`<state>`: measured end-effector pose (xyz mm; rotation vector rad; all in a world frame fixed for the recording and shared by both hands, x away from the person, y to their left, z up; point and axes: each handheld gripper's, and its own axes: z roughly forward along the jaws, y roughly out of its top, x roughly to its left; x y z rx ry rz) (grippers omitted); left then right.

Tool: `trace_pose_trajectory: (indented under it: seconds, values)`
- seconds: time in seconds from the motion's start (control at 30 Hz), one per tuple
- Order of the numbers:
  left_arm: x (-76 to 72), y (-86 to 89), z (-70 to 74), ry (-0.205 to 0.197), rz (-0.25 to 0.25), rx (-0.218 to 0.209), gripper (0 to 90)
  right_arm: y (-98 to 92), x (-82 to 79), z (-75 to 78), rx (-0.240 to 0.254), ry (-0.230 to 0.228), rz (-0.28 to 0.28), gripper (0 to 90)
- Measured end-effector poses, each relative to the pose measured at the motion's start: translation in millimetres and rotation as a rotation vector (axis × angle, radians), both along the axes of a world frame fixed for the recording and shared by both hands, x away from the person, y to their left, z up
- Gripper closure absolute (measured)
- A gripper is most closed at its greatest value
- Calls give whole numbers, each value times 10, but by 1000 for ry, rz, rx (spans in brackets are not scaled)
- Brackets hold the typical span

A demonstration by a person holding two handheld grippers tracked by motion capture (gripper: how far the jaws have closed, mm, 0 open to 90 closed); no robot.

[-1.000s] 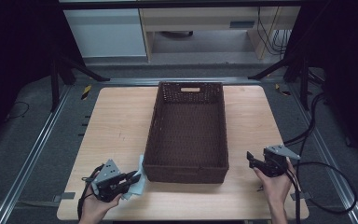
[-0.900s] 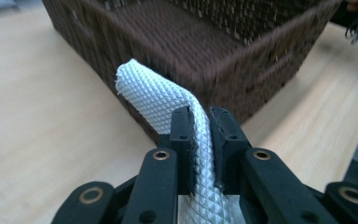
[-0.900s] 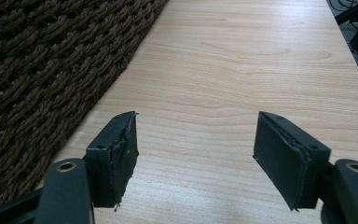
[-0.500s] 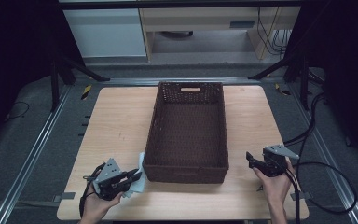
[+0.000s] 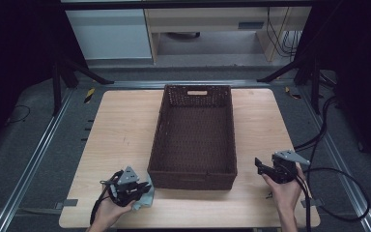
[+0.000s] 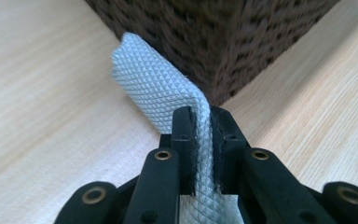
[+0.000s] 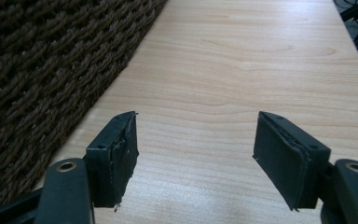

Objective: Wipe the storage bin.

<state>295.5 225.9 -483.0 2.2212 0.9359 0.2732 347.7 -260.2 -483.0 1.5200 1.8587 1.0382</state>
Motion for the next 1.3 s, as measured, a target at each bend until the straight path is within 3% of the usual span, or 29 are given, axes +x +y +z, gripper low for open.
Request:
trace_pose_trajectory:
  seconds: [0.13, 0.27, 0.37, 0.47, 0.5, 0.67, 0.73, 0.93, 1.0, 1.13, 1.3]
  values:
    - [-11, 10, 36, -15, 4, 1, 802, 15, -5, 15, -2, -7, 4, 307]
    - [-15, 142, 206, -74, 42, -58, 802, 20, -11, 40, 2, -20, 8, 312]
    - [19, 261, 295, -113, 89, -75, 802, 39, -10, 60, 1, -31, 20, 322]
    - [55, 363, 319, -135, 131, -52, 802, 66, -17, 101, 0, -53, 29, 332]
    - [102, 480, 309, -145, 176, -26, 802, 73, -20, 116, -3, -61, 32, 337]
    - [221, 800, 228, -140, 281, 48, 801, 88, -23, 157, 13, -76, 44, 368]
    - [251, 904, 192, -129, 311, 54, 800, 91, -27, 167, 9, -79, 50, 374]
    - [312, 1020, 86, -89, 352, 78, 788, 124, -34, 221, 21, -97, 84, 417]
    - [354, 1022, 18, -54, 354, 93, 766, 135, -39, 246, 29, -103, 88, 423]
    - [367, 1023, 3, -56, 355, 91, 636, 150, -39, 287, 37, -114, 96, 427]
    - [334, 1047, 89, -100, 381, 45, 489, 191, -36, 380, 52, -143, 140, 427]
